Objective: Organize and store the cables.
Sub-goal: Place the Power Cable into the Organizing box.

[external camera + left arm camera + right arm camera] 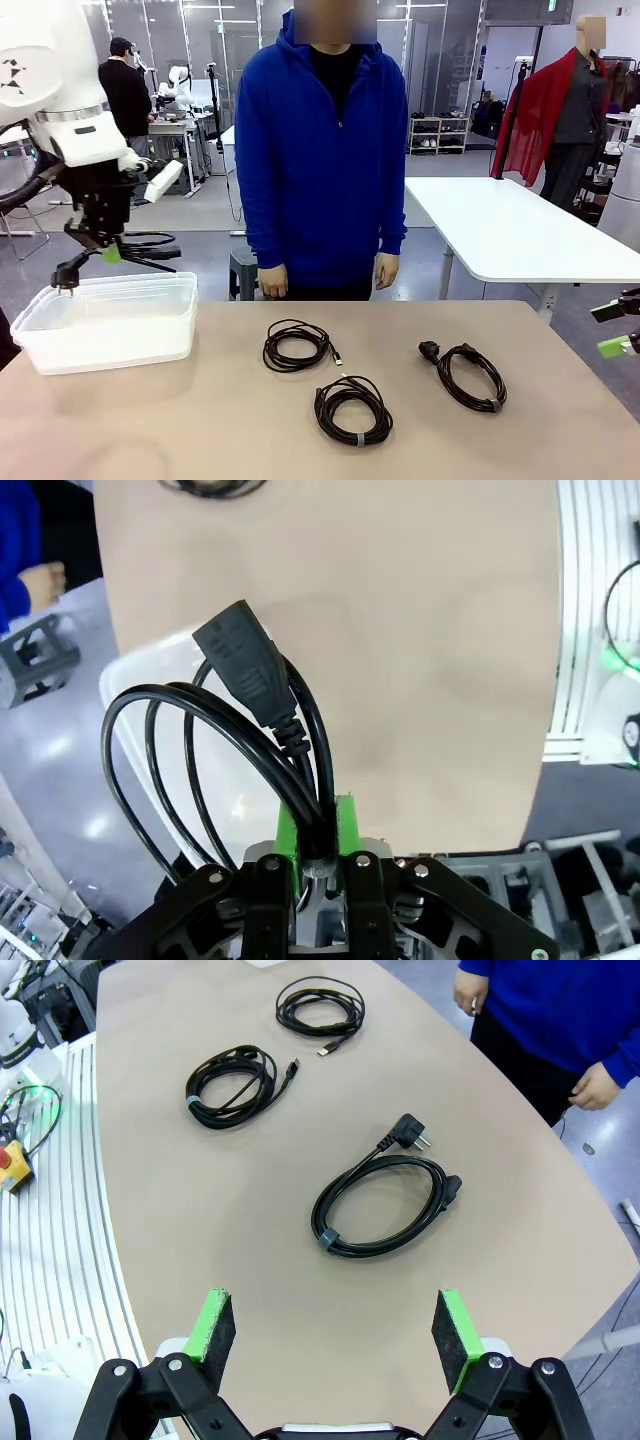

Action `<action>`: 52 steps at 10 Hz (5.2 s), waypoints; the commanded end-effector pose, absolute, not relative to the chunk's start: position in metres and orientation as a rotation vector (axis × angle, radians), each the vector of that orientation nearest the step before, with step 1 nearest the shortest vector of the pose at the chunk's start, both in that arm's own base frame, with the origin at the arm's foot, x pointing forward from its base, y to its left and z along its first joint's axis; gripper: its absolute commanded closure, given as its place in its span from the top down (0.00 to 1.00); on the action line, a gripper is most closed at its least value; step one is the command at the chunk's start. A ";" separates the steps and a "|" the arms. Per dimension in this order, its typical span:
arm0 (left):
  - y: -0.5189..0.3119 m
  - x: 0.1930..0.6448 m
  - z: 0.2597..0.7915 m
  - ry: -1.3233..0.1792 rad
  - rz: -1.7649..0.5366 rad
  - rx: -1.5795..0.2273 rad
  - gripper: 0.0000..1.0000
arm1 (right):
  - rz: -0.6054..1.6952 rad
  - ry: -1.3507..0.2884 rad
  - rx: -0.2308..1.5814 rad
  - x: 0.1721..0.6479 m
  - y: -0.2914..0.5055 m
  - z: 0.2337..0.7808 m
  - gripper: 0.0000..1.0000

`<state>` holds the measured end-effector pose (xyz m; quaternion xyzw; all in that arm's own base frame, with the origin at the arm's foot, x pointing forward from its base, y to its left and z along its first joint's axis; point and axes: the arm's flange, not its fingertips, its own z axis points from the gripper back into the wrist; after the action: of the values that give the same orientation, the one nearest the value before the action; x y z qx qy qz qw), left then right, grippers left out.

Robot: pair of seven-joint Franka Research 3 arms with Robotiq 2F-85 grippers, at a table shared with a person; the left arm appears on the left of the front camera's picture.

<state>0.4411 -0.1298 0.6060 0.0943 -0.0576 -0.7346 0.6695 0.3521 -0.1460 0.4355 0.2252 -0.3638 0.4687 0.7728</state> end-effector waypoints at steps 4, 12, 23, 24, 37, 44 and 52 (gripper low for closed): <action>-0.049 0.495 0.604 -0.176 -1.398 0.283 0.17 | 1.014 -0.806 0.495 0.353 -0.146 0.436 1.00; -0.020 0.527 0.568 -0.112 -1.369 0.205 0.17 | 1.014 -0.806 0.495 0.353 -0.146 0.436 1.00; 0.003 0.589 0.481 -0.115 -1.420 0.155 0.17 | 1.014 -0.806 0.495 0.353 -0.146 0.436 1.00; 0.005 0.593 0.472 -0.097 -1.402 0.157 0.17 | 1.014 -0.806 0.495 0.353 -0.146 0.436 1.00; 0.001 0.613 0.418 0.024 -1.415 0.006 0.90 | 1.014 -0.806 0.495 0.353 -0.146 0.436 1.00; 0.009 0.613 0.426 0.004 -1.451 -0.006 1.00 | 1.014 -0.806 0.495 0.353 -0.146 0.436 1.00; 0.000 0.610 0.420 0.008 -1.391 0.021 1.00 | 1.014 -0.806 0.495 0.353 -0.146 0.436 1.00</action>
<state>0.6101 0.0002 0.4202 0.0094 0.0029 -0.6457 0.7635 0.3520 -0.1461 0.4355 0.2250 -0.3639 0.4684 0.7730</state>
